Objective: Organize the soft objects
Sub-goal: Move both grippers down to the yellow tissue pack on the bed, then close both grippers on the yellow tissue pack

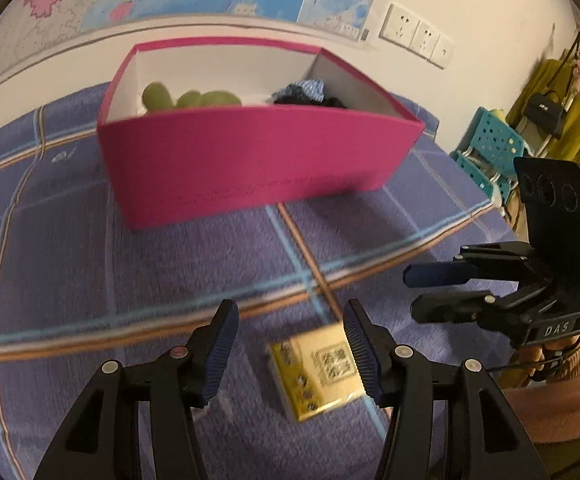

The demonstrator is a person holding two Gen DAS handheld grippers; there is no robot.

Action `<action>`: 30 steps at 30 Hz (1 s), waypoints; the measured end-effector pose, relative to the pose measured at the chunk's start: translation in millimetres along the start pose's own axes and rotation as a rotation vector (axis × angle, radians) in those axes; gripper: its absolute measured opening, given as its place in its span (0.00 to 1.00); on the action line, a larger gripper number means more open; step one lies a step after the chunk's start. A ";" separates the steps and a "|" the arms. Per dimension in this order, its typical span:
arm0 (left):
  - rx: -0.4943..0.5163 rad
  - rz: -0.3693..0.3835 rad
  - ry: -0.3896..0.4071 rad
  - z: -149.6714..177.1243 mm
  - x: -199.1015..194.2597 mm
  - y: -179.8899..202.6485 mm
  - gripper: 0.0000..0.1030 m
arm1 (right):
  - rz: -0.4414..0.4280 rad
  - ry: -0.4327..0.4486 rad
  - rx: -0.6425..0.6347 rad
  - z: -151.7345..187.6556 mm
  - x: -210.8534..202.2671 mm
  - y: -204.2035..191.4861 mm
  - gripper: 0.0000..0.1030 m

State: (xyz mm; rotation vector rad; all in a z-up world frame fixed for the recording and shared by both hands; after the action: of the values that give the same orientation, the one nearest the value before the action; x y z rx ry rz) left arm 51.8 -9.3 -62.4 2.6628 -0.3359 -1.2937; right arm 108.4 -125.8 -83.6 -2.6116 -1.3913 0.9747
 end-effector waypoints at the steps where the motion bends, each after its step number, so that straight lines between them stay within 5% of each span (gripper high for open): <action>1: -0.003 -0.002 -0.004 2.7 -0.2 -0.5 0.54 | -0.012 -0.010 0.008 5.1 3.7 -1.6 0.39; 16: -0.024 -0.006 -0.045 28.3 1.5 0.2 0.51 | -0.044 -0.051 0.032 25.9 22.7 -11.4 0.39; 23: -0.051 0.045 -0.074 37.5 5.5 6.8 0.35 | -0.043 -0.054 0.026 24.6 29.0 -16.3 0.39; 30: -0.075 0.067 -0.076 38.0 7.5 10.0 0.35 | -0.035 -0.034 0.022 22.1 26.6 -16.5 0.27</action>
State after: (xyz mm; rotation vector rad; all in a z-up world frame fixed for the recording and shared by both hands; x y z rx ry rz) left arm 25.0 -22.8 -88.9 2.5237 -0.3759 -1.3612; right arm 95.1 -101.4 -110.1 -2.5582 -1.4204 1.0283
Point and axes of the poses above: each gripper's, at about its wrist camera, not at the fingertips, and x roughly the way its jaws point, y to its right, z to its underside, the point moved 6 cm from there along x, roughly the way its jaws point, and after that the axes turned 5 degrees about y, right-handed, at the moved point
